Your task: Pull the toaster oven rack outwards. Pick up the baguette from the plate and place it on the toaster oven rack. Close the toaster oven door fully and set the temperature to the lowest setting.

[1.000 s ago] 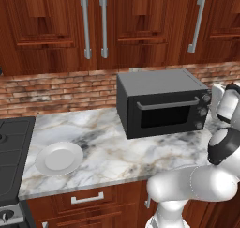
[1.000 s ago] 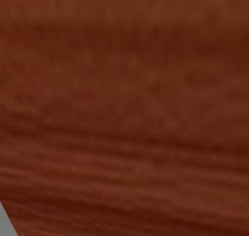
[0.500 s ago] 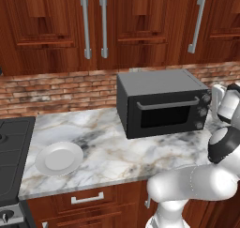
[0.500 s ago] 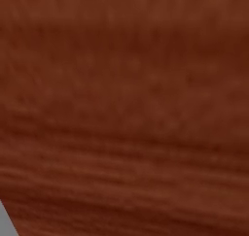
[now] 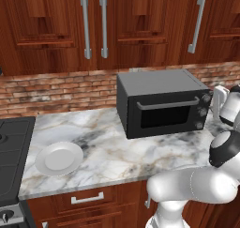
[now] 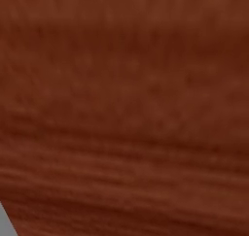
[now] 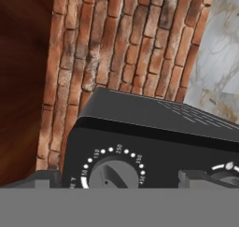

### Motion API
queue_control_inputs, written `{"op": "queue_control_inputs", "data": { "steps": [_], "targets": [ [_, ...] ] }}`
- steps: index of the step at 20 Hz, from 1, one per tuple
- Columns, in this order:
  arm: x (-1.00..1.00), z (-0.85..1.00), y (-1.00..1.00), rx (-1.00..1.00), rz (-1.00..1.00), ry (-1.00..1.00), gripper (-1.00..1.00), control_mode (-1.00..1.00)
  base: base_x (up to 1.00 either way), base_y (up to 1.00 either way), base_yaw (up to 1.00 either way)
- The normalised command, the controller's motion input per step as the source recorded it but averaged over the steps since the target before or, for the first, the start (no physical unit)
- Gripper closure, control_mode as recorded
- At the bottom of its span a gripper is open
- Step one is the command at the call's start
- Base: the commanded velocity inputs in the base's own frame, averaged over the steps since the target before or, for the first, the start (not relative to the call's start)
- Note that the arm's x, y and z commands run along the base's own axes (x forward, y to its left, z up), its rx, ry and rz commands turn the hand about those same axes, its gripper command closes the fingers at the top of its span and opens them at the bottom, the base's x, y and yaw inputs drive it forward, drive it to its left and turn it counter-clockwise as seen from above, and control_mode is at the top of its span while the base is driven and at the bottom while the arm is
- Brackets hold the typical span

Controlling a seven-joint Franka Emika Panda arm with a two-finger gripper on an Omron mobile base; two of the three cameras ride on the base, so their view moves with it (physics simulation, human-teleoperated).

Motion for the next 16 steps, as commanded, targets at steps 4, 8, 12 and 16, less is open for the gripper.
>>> {"op": "queue_control_inputs", "data": {
  "steps": [4,8,12,16],
  "targets": [
    [0.04,0.00,0.00,0.00,0.00,0.00,-1.00,-1.00,0.00,0.00,0.00],
    [0.04,0.00,0.00,0.00,0.00,0.00,-1.00,-1.00,0.00,0.00,0.00],
    [0.00,0.00,0.03,0.00,0.00,0.00,-1.00,-1.00,0.00,0.00,0.00],
    [0.00,0.00,0.03,0.00,0.00,0.00,-1.00,-1.00,0.00,0.00,0.00]
  ]
}}
